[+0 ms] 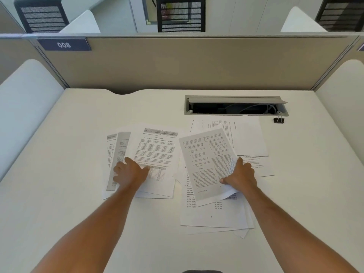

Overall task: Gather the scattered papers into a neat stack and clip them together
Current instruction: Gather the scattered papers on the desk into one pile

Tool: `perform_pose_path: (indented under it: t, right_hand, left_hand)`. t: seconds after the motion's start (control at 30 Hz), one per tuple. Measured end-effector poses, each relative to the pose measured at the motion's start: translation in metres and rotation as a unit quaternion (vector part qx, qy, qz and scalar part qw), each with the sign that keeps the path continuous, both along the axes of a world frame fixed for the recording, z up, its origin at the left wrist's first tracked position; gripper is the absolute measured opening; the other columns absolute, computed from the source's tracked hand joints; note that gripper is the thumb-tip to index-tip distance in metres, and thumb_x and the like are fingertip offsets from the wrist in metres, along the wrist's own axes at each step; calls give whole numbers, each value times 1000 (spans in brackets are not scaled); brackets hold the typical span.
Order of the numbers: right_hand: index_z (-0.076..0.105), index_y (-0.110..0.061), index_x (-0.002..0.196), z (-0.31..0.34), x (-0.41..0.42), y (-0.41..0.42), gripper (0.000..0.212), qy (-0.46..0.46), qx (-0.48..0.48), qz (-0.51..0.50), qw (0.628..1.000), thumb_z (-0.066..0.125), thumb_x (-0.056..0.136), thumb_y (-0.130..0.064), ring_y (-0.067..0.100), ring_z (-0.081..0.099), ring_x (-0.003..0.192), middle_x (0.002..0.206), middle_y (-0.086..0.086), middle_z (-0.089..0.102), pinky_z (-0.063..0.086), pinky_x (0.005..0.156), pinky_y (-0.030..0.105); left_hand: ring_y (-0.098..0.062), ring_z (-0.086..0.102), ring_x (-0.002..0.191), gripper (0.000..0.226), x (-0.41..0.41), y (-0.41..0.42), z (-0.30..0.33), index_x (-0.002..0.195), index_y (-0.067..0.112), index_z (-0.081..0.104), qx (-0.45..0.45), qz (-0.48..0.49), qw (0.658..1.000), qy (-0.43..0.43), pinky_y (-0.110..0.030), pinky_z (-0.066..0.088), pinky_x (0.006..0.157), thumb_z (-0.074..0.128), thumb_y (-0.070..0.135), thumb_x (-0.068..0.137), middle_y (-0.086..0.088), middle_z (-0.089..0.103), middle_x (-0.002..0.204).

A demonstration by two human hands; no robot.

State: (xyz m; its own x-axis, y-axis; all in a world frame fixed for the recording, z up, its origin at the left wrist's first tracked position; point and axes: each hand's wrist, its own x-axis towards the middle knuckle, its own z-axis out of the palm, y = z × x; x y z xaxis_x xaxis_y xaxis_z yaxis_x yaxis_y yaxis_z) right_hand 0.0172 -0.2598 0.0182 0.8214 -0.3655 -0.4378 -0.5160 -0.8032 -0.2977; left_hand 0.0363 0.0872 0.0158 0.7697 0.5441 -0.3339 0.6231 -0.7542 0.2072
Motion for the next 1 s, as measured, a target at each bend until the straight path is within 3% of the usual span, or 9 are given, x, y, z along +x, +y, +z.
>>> perform_pose_path:
  t: [0.13, 0.27, 0.43, 0.53, 0.6, 0.7, 0.83, 0.9, 1.0]
  right_hand:
    - [19, -14, 152, 2, -1, 0, 121, 1, 5, -1, 1000, 91, 61, -49, 35, 43, 130, 137, 17, 41, 49, 100, 48]
    - [18, -13, 152, 3, -2, 0, 122, 0, 5, -2, 1000, 91, 61, -50, 35, 44, 130, 138, 17, 41, 49, 99, 48]
    - [16, -12, 153, 3, -3, 2, 123, 4, 4, -8, 1000, 90, 63, -49, 35, 43, 132, 140, 17, 41, 47, 100, 48]
    - [19, -14, 149, 7, -3, 4, 120, 10, 6, -23, 1000, 91, 60, -49, 34, 44, 131, 136, 16, 44, 47, 101, 49]
    - [25, -16, 145, 7, -2, 2, 115, 12, 24, -49, 998, 93, 57, -46, 34, 47, 128, 133, 14, 47, 48, 101, 51]
    - [36, -14, 138, 5, -1, -5, 94, -14, 89, -82, 993, 87, 62, -32, 33, 58, 114, 126, 12, 58, 53, 94, 47]
    - [59, -10, 123, 11, -4, -16, 40, -69, 135, -89, 984, 70, 85, -14, 25, 61, 91, 108, 7, 67, 49, 74, 32]
    - [70, -10, 112, 13, -4, -21, 24, -87, 131, -90, 983, 67, 89, -16, 27, 63, 90, 103, 6, 70, 51, 75, 33]
    - [75, -9, 104, 15, -3, -26, 19, -126, 168, -142, 967, 66, 90, -17, 30, 66, 92, 101, 9, 73, 56, 85, 38]
  left_hand:
    - [-38, 36, 135, 106, 7, 4, 1, 145, 9, 31, -4, 9, 1000, 8, -56, 41, 99, 79, 64, 68, -20, 41, 146]
    - [-39, 44, 133, 104, 8, 10, 4, 145, 8, 29, -24, 17, 1000, 0, -55, 38, 104, 82, 56, 70, -20, 45, 144]
    - [-40, 62, 116, 57, 9, 18, 8, 137, 8, 45, -96, 32, 992, -76, -44, 46, 95, 68, 20, 86, -17, 67, 127]
    - [-38, 66, 95, 23, 5, 19, 12, 107, 9, 70, -158, 39, 978, -127, -36, 53, 78, 63, 12, 86, -16, 73, 110]
    - [-33, 63, 83, 13, 4, 23, 14, 92, 11, 73, -200, 52, 968, -141, -32, 51, 67, 62, 9, 85, -13, 74, 100]
    - [-32, 64, 88, 13, 2, 30, 15, 90, 12, 72, -273, 75, 945, -167, -35, 56, 72, 62, 4, 85, -8, 71, 103]
    - [-35, 66, 103, 25, 2, 43, 13, 110, 6, 73, -358, 133, 904, -191, -39, 55, 87, 64, 0, 88, -8, 70, 116]
    - [-36, 68, 106, 29, 3, 49, 12, 115, 7, 72, -395, 163, 883, -195, -43, 56, 93, 65, -2, 88, -11, 71, 119]
    - [-35, 68, 104, 37, 6, 52, 17, 124, 6, 69, -442, 192, 850, -212, -45, 55, 94, 63, -7, 89, -13, 72, 120]
